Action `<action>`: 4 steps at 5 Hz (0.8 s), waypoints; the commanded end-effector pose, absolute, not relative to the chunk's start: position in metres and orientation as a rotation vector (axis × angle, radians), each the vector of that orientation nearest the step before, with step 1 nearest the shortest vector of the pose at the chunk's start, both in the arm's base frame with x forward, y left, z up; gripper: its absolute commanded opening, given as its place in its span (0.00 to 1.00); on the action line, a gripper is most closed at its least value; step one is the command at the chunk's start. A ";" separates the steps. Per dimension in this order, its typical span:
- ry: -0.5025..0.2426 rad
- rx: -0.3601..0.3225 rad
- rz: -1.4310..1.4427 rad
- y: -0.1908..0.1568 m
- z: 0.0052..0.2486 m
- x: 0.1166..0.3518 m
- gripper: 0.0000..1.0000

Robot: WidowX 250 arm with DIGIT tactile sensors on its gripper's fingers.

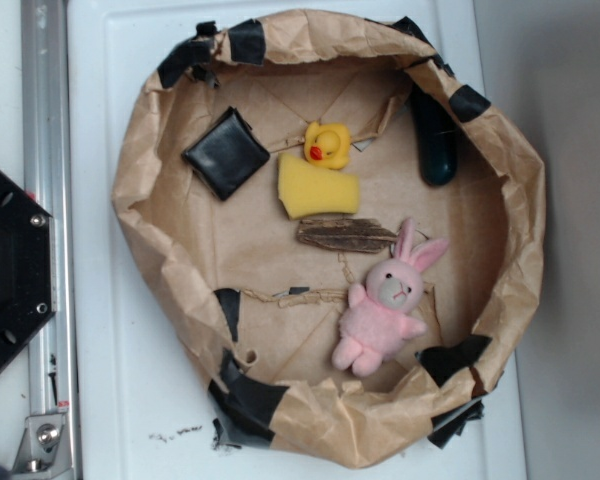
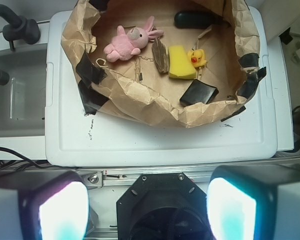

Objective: Grab the pink bunny.

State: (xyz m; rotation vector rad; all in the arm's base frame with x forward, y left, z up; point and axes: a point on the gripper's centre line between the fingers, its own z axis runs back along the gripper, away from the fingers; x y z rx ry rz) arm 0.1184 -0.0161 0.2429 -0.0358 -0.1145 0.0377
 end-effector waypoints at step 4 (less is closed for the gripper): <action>-0.261 -0.156 0.622 -0.010 0.168 0.230 1.00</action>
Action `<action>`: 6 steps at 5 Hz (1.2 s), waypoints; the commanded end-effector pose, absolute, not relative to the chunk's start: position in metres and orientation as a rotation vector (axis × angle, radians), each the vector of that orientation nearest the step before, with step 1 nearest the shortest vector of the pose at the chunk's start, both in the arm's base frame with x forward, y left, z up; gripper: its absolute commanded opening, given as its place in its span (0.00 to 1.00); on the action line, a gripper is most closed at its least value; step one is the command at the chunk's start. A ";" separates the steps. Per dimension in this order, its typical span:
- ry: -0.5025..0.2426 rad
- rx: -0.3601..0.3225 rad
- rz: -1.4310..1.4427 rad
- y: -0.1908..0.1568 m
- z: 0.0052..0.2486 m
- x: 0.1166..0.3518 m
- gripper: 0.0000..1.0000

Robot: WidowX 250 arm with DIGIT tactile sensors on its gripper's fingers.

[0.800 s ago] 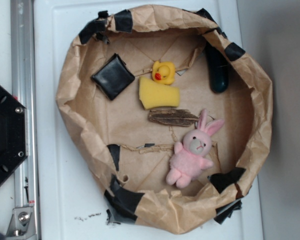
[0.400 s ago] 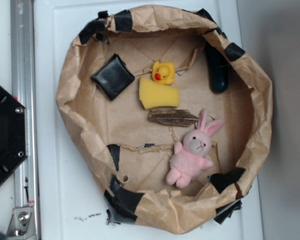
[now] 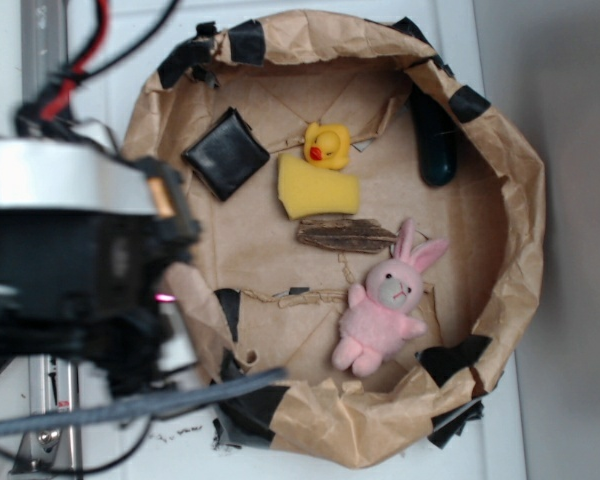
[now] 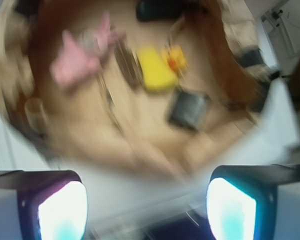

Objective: Grab the pink bunny.

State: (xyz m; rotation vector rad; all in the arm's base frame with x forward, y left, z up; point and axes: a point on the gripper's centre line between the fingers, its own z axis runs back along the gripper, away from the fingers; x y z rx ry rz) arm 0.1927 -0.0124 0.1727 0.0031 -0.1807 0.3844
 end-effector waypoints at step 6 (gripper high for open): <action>-0.305 -0.104 0.757 0.000 0.087 0.184 0.00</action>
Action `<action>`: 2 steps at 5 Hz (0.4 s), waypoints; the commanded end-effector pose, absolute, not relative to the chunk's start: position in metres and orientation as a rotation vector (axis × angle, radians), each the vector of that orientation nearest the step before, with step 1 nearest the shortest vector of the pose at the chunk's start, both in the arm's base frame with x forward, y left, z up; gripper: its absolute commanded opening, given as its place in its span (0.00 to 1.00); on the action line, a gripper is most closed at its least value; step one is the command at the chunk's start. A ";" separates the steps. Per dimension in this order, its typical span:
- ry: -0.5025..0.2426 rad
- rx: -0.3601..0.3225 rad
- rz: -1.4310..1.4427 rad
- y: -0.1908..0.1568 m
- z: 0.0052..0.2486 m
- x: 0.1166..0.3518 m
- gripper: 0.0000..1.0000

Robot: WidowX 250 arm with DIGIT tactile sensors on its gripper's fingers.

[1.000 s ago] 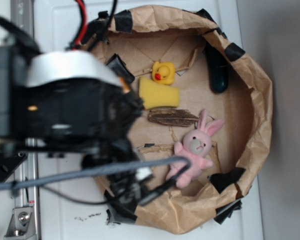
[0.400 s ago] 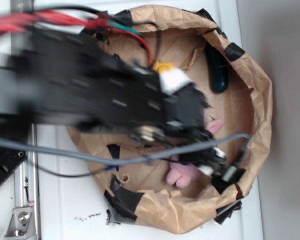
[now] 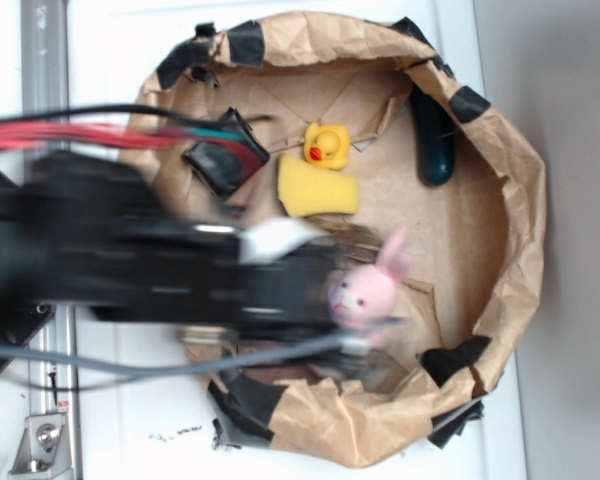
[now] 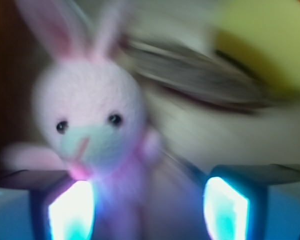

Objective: Grab the pink bunny.

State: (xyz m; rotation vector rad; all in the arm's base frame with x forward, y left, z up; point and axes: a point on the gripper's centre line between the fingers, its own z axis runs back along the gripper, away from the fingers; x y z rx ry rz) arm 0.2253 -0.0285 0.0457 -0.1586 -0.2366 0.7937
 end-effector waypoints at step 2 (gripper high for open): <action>-0.339 -0.138 0.811 0.005 0.119 0.180 0.34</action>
